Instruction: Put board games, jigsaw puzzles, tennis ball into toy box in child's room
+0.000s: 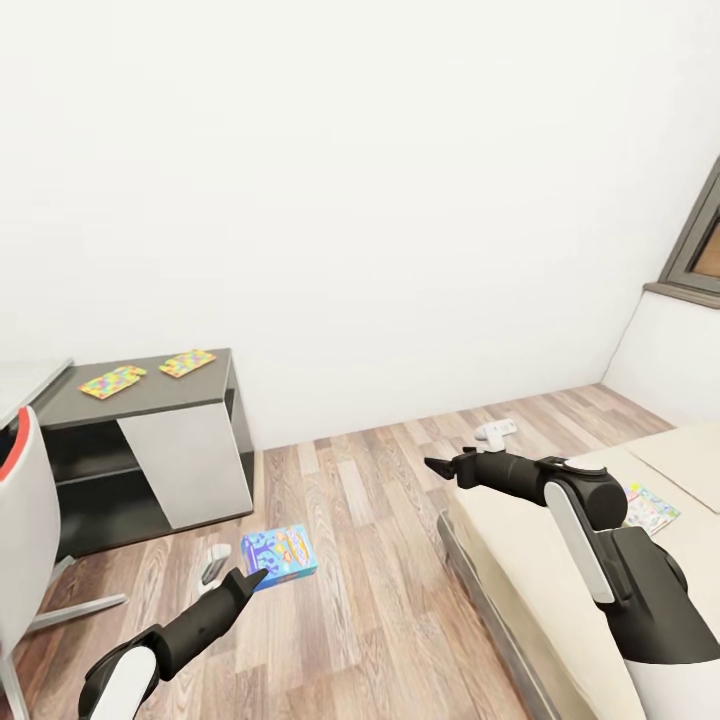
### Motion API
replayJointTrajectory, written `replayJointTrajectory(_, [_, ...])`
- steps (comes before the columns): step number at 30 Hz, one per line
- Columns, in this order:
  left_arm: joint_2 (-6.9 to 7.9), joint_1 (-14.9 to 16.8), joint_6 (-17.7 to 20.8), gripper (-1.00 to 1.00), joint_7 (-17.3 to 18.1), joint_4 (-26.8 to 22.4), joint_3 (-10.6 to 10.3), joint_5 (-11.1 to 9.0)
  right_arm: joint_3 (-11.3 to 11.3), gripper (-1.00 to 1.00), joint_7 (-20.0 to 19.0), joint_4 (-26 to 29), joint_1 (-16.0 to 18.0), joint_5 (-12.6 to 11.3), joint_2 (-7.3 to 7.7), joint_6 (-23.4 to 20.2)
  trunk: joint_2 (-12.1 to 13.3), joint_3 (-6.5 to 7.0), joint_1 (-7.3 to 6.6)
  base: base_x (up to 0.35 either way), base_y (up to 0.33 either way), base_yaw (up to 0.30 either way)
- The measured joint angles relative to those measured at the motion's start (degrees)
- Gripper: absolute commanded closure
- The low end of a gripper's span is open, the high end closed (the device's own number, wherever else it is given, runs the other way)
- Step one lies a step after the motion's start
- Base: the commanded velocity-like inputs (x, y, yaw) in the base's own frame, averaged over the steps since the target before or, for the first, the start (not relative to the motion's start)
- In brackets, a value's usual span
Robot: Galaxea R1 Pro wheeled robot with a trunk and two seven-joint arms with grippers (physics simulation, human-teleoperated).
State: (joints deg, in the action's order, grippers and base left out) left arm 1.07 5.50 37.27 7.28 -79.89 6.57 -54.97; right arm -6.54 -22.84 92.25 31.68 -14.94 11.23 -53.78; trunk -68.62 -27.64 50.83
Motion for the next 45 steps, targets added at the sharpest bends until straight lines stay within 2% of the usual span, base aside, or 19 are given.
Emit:
replayJointTrajectory(10, [0.03,0.0,0.0,1.0,-0.06,0.4,0.0,-0.01,-0.61,-1.0,-0.07,0.0,0.0,-0.01,0.28,-0.84,4.01,1.8,-2.2,0.0,0.0,0.0])
replayJointTrajectory(20, [0.0,0.0,-0.14,1.0,-0.03,0.67,0.01,0.06,-0.09,-1.0,-0.06,0.0,0.0,-0.02,0.16,-1.42,8.03,4.25,-4.4,0.0,0.0,0.0])
replayJointTrajectory(27, [-0.06,0.0,-0.18,1.0,-0.13,0.94,0.01,0.12,0.13,-1.0,-0.24,-0.06,0.0,-0.16,0.15,-0.61,10.84,5.56,-5.93,0.0,0.0,0.0])
replayJointTrajectory(45, [-0.15,-0.01,-0.1,1.0,0.33,0.92,0.02,-0.19,0.42,-1.0,-0.24,-0.01,0.09,-0.67,0.12,-2.77,18.06,8.83,-9.89,0.0,0.0,0.029])
